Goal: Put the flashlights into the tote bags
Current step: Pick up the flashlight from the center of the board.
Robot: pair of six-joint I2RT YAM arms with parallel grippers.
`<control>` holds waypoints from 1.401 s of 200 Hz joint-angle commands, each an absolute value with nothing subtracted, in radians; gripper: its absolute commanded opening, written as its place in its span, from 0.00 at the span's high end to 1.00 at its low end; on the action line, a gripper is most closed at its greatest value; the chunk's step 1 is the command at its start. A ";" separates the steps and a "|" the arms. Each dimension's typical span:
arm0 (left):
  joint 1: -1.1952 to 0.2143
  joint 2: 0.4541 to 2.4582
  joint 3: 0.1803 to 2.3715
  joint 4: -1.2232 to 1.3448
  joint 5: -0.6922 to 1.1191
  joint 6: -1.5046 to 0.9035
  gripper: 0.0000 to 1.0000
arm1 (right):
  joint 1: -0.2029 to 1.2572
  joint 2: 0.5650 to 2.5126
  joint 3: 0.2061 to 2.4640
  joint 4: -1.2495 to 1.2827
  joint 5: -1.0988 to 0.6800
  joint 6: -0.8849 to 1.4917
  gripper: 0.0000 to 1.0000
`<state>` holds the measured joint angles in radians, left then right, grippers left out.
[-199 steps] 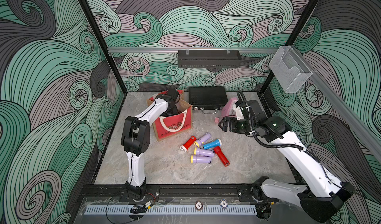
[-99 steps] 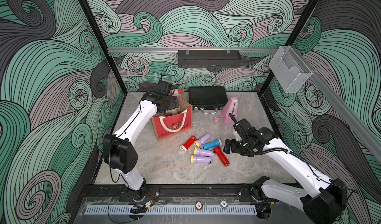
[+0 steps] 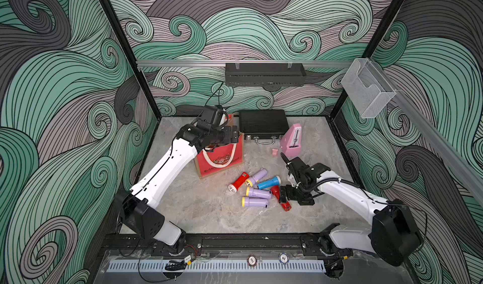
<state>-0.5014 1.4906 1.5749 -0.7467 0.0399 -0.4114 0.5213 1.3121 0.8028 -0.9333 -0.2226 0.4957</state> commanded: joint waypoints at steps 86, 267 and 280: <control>-0.552 1.388 1.426 -0.489 0.253 -0.615 0.02 | 0.516 1.384 0.675 -0.692 -0.278 0.466 0.19; -0.550 1.328 1.447 -0.454 0.170 -0.617 0.01 | 0.529 1.429 0.679 -0.681 -0.209 0.464 0.54; -0.548 1.328 1.446 -0.453 0.173 -0.620 0.01 | 0.530 1.429 0.681 -0.684 -0.202 0.465 0.56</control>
<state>-0.5461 1.3331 1.4425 -0.4747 0.1795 -0.6136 0.5243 1.4105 0.6765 -0.6815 -0.2417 0.4633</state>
